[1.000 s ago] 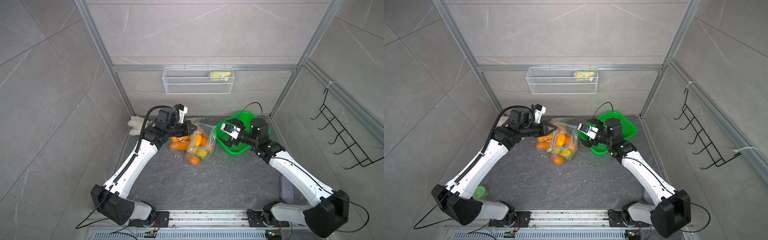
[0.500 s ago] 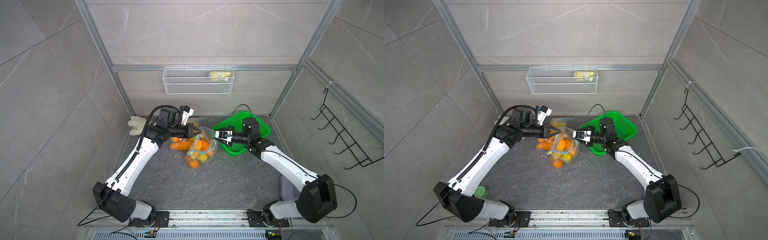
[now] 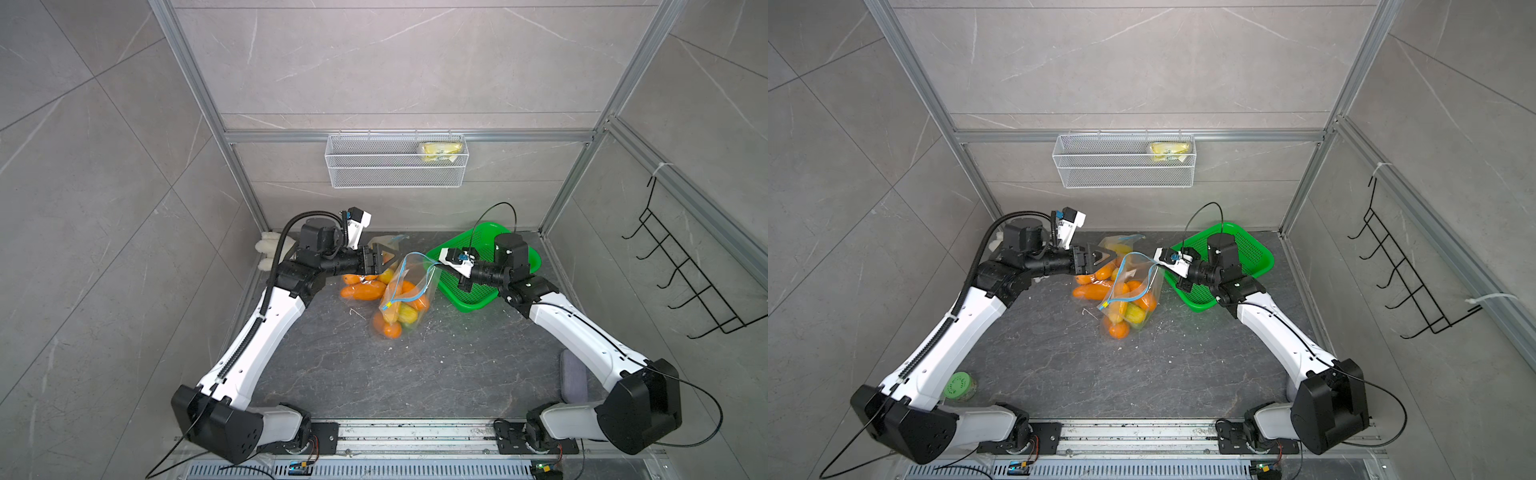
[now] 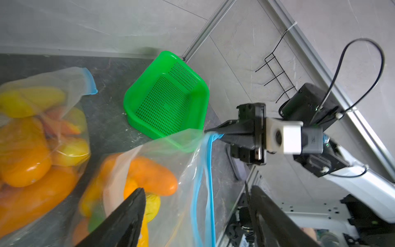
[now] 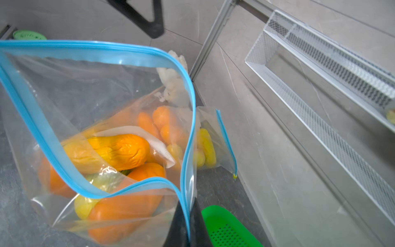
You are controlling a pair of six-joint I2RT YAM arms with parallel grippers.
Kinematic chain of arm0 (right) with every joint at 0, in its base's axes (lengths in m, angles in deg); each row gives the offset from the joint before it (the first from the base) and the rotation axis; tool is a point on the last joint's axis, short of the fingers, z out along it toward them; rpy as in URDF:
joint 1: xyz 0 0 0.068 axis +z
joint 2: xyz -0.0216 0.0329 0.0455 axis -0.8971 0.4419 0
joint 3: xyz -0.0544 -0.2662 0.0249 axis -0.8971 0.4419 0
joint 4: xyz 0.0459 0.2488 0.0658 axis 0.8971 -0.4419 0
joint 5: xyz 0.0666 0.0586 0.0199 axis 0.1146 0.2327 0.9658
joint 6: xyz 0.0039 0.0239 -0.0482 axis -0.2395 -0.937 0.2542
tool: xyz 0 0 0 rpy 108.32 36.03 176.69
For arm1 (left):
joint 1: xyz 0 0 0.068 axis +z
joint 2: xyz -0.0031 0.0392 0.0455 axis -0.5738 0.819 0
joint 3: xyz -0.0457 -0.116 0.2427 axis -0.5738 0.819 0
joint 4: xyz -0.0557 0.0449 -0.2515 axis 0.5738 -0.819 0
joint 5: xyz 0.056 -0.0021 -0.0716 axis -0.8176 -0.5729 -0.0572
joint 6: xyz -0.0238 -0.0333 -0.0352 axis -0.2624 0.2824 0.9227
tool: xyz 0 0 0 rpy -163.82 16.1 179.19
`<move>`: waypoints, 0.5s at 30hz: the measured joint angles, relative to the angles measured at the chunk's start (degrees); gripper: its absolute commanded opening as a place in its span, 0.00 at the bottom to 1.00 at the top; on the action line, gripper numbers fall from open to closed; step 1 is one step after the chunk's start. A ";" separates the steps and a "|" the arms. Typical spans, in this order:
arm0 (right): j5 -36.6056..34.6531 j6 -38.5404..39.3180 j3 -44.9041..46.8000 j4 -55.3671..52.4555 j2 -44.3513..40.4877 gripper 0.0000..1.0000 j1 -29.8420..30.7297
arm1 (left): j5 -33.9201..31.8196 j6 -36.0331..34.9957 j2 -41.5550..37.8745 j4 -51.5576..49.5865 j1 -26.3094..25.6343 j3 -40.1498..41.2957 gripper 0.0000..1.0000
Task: Place the mango in a zip-top bag and seal the zipper
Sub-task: Zip the zipper on the zipper food storage bag.
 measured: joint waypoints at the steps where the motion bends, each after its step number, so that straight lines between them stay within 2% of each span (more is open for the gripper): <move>1: -0.85 -2.08 -0.28 -1.20 -0.48 0.00 -0.28 | -0.52 -0.63 -2.95 2.60 0.04 3.45 0.90; 5: -3.04 -8.35 -1.90 -5.27 -0.74 0.00 -1.31 | -1.75 -4.79 -15.06 14.45 0.02 17.68 0.89; 8: -4.22 -12.55 -1.92 -7.50 -0.98 0.00 -2.12 | -0.85 -9.90 -20.04 20.50 -0.50 25.05 0.89; 11: -6.19 -15.37 -2.23 -9.90 -1.20 0.00 -2.64 | -0.35 -15.39 -21.29 24.28 -2.45 30.56 0.89; 15: -8.13 -18.10 -2.49 -13.00 -1.73 0.00 -3.37 | -0.96 -23.10 -18.34 24.04 -7.30 34.32 0.87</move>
